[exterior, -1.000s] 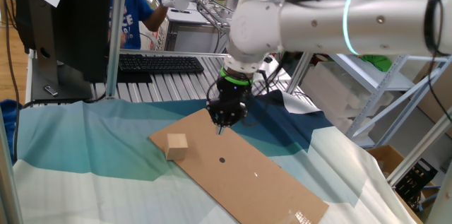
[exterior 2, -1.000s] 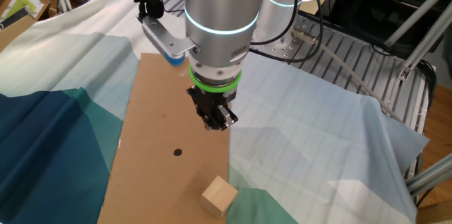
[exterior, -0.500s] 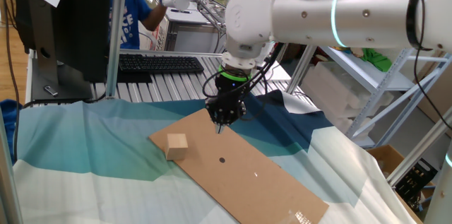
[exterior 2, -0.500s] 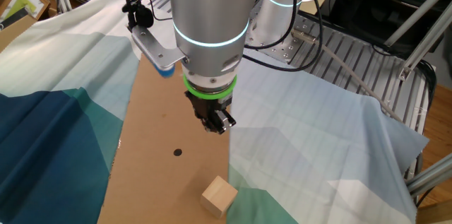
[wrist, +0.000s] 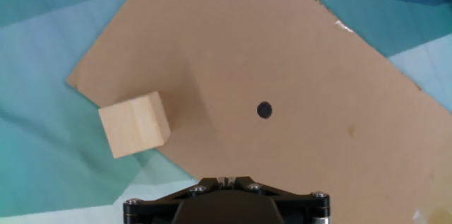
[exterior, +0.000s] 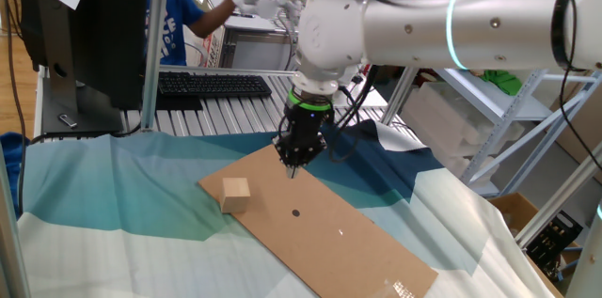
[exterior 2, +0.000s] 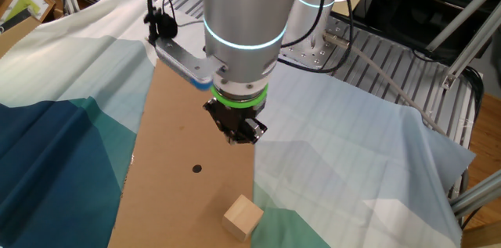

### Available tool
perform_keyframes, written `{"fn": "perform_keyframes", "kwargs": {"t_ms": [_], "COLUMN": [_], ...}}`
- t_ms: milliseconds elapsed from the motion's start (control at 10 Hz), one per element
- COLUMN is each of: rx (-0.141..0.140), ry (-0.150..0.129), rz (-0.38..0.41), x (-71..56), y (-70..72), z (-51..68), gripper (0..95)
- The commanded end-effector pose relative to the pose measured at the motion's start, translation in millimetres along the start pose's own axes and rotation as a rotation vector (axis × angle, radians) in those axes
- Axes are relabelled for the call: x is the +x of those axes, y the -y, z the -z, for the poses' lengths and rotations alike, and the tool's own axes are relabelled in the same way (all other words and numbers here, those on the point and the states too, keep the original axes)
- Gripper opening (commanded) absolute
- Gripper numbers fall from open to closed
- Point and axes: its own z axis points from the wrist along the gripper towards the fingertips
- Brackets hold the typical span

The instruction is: Grab the block and place it at the designated location

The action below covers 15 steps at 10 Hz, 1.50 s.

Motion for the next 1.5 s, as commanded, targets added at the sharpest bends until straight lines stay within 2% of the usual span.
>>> {"fn": "perform_keyframes", "kwargs": {"t_ms": [100,300,500,800,1100,1300,1500], "rx": [-0.037,-0.037,-0.038,-0.03,-0.027,-0.02,-0.013], "ry": [0.101,0.114,0.115,0.104,0.074,0.077,0.065], "rz": [0.242,0.255,0.238,0.149,0.093,0.059,0.021], "x": [2.1,2.1,2.1,2.1,-7.0,-14.9,-28.1], "y": [1.1,1.1,1.1,1.1,-17.5,-34.2,-51.5], "z": [0.4,0.4,0.4,0.4,8.8,10.4,11.9], "gripper": [0.0,0.0,0.0,0.0,0.0,0.0,0.0]}}
